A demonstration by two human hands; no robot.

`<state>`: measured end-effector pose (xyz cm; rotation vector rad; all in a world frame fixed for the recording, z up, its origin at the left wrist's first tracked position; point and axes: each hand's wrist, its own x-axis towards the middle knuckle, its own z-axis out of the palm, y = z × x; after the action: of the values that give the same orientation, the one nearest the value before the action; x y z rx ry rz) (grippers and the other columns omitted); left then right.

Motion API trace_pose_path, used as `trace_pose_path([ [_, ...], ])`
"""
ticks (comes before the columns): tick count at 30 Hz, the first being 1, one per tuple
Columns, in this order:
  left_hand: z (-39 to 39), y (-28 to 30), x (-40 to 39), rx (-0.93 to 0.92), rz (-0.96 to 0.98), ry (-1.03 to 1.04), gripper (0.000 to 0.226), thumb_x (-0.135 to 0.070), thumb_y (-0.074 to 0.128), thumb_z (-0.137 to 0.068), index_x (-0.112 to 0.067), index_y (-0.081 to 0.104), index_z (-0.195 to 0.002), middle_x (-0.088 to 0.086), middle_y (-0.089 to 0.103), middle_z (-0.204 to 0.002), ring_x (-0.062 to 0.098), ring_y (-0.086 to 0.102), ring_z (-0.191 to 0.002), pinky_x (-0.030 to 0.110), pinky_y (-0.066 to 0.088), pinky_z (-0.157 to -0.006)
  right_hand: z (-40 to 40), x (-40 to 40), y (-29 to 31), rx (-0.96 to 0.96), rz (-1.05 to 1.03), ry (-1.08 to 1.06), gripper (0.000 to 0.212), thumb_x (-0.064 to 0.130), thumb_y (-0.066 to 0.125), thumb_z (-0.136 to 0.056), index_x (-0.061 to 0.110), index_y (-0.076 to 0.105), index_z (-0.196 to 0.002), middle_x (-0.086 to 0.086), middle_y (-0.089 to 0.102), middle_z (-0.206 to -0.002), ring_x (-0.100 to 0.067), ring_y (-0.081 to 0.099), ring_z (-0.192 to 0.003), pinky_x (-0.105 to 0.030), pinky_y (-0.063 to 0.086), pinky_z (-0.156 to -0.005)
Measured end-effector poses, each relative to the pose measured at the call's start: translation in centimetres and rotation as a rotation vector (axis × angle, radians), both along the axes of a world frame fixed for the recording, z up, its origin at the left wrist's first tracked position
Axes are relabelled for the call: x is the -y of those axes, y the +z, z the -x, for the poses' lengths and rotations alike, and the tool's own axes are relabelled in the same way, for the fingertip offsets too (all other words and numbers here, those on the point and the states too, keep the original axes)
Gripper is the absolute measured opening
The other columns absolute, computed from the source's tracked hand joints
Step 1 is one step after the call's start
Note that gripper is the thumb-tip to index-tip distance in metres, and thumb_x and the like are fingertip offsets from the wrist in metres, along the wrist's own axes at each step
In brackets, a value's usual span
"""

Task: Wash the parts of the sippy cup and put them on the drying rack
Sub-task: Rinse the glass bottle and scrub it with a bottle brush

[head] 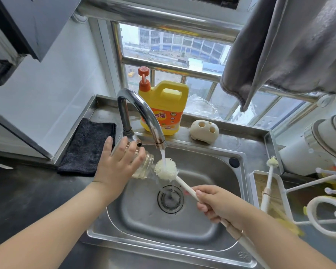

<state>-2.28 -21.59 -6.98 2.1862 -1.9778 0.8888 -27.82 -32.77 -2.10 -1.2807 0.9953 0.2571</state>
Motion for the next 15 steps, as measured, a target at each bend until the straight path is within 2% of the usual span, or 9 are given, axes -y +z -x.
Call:
trace_pose_path([
  [3, -0.3, 0.6, -0.3, 0.061, 0.044, 0.002, 0.037, 0.001, 0.034, -0.088, -0.011, 0.051, -0.118, 0.014, 0.065, -0.115, 0.035, 0.045, -0.115, 0.065, 0.033, -0.099, 0.7, -0.6, -0.5, -0.029, 0.025, -0.009, 0.034, 0.018, 0.031, -0.104, 0.024, 0.064, -0.105, 0.004, 0.042, -0.052, -0.007, 0.027, -0.039, -0.017, 0.024, -0.039],
  [5, -0.4, 0.7, -0.2, 0.077, 0.088, 0.027, 0.037, 0.001, 0.025, -0.097, -0.011, 0.053, -0.117, 0.013, 0.065, -0.113, 0.034, 0.047, -0.115, 0.065, 0.034, -0.098, 1.1, -0.8, -0.9, -0.097, 0.102, -0.027, 0.031, 0.019, 0.032, -0.104, 0.025, 0.062, -0.105, 0.004, 0.045, -0.052, -0.007, 0.029, -0.036, -0.016, 0.025, -0.039],
  [8, -0.1, 1.3, 0.2, 0.114, 0.142, 0.036, 0.039, 0.002, 0.022, -0.098, -0.011, 0.054, -0.116, 0.013, 0.065, -0.113, 0.034, 0.047, -0.115, 0.066, 0.033, -0.098, 1.9, -0.5, -1.1, -0.204, 0.258, -0.022, 0.027, 0.019, 0.035, -0.103, 0.029, 0.059, -0.108, 0.004, 0.047, -0.053, -0.005, 0.032, -0.034, -0.017, 0.026, -0.038],
  [10, 0.0, 1.4, 0.4, 0.143, 0.159, 0.038, 0.040, 0.002, 0.022, -0.098, -0.010, 0.055, -0.116, 0.013, 0.065, -0.114, 0.034, 0.047, -0.115, 0.067, 0.031, -0.099, 2.5, -0.3, -0.8, -0.209, 0.336, -0.027, 0.027, 0.018, 0.035, -0.102, 0.032, 0.059, -0.105, 0.003, 0.046, -0.053, -0.003, 0.032, -0.033, -0.017, 0.027, -0.036],
  [12, 0.2, 1.1, 0.6, 0.156, 0.179, 0.047, 0.035, 0.003, 0.028, -0.096, -0.010, 0.055, -0.116, 0.013, 0.065, -0.114, 0.034, 0.048, -0.115, 0.066, 0.030, -0.100, 2.9, -0.2, -0.1, -0.204, 0.422, -0.004, 0.029, 0.017, 0.036, -0.102, 0.035, 0.059, -0.101, 0.004, 0.046, -0.052, 0.001, 0.034, -0.032, -0.013, 0.027, -0.037],
  [13, 0.3, 0.7, 0.5, 0.143, 0.157, 0.059, 0.032, 0.003, 0.039, -0.092, -0.010, 0.054, -0.117, 0.013, 0.064, -0.114, 0.035, 0.049, -0.115, 0.066, 0.030, -0.100, 3.1, -0.1, 0.2, -0.211, 0.468, 0.024, 0.029, 0.018, 0.036, -0.102, 0.036, 0.059, -0.101, 0.006, 0.046, -0.051, 0.001, 0.036, -0.032, -0.012, 0.027, -0.038],
  [14, 0.6, 0.5, 0.5, 0.089, 0.112, 0.090, 0.038, 0.002, 0.055, -0.082, -0.010, 0.052, -0.118, 0.014, 0.063, -0.115, 0.035, 0.049, -0.115, 0.066, 0.028, -0.101, 3.3, 0.0, 0.4, -0.221, 0.506, 0.051, 0.029, 0.019, 0.036, -0.102, 0.037, 0.059, -0.103, 0.008, 0.047, -0.050, 0.001, 0.038, -0.033, -0.012, 0.028, -0.039],
  [15, 1.0, 0.4, 0.5, -0.023, 0.017, 0.141, 0.056, -0.001, 0.071, -0.068, -0.010, 0.051, -0.119, 0.015, 0.062, -0.115, 0.036, 0.048, -0.115, 0.065, 0.027, -0.102, 3.5, 0.0, 0.5, -0.234, 0.535, 0.071, 0.028, 0.020, 0.036, -0.102, 0.037, 0.058, -0.106, 0.008, 0.047, -0.050, 0.002, 0.039, -0.034, -0.012, 0.029, -0.041],
])
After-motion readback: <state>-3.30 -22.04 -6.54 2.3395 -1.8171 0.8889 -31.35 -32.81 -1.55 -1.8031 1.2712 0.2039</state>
